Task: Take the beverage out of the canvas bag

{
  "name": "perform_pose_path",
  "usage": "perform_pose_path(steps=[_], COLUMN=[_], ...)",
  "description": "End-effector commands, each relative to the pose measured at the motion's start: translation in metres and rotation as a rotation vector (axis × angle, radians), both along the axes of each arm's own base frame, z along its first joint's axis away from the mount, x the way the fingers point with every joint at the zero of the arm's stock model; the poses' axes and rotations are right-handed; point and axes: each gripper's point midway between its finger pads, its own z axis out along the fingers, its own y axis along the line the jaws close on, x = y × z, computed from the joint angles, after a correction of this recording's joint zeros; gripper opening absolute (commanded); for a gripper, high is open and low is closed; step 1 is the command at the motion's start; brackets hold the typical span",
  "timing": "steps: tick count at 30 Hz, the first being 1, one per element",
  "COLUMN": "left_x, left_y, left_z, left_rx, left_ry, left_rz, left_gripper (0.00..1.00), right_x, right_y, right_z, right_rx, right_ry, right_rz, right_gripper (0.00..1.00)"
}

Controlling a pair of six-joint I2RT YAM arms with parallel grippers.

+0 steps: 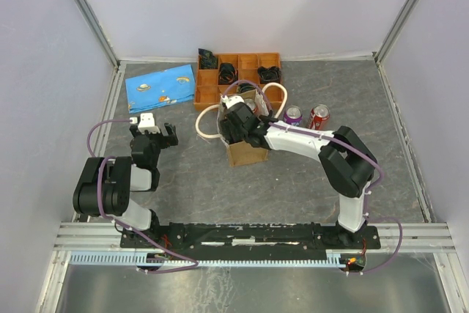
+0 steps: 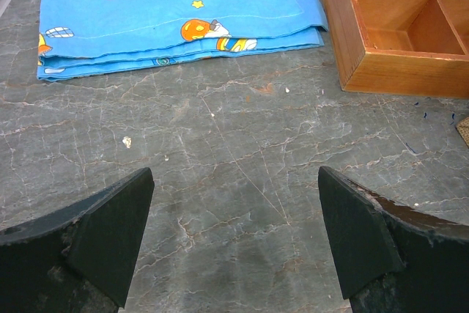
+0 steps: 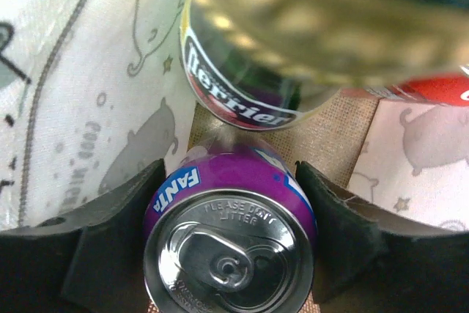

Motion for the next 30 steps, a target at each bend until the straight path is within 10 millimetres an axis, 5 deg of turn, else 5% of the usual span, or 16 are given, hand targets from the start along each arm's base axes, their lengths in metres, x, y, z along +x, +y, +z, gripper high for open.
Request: perform_pose_path(steps=[1,6,11,21,30], left_x=[0.006,0.005,0.005,0.005,0.005], left_y=[0.002,0.001,0.002,0.002,0.002], left_z=[0.014,0.014,0.013,0.014,0.013], left_rx=[0.041,0.041,0.041,0.041,0.041], left_ry=[-0.050,-0.049,-0.049,-0.050,-0.048], left_rz=[0.000,-0.002,-0.001,-0.001,-0.001], left_gripper=[0.99,0.99,0.99,0.99,0.99], right_x=[0.002,0.001,0.006,0.022,0.016], right_y=[0.009,0.008,0.009,0.005,-0.011], right_z=[0.009,0.015,0.046,0.175,0.243], right_rx=[0.010,0.005,0.023,0.150,0.246], right_ry=[-0.024,-0.030,-0.088,-0.347,-0.478], right_rz=[0.008,0.019,0.040,0.040,0.010], right_gripper=[0.57,0.00,0.00,0.00,0.00])
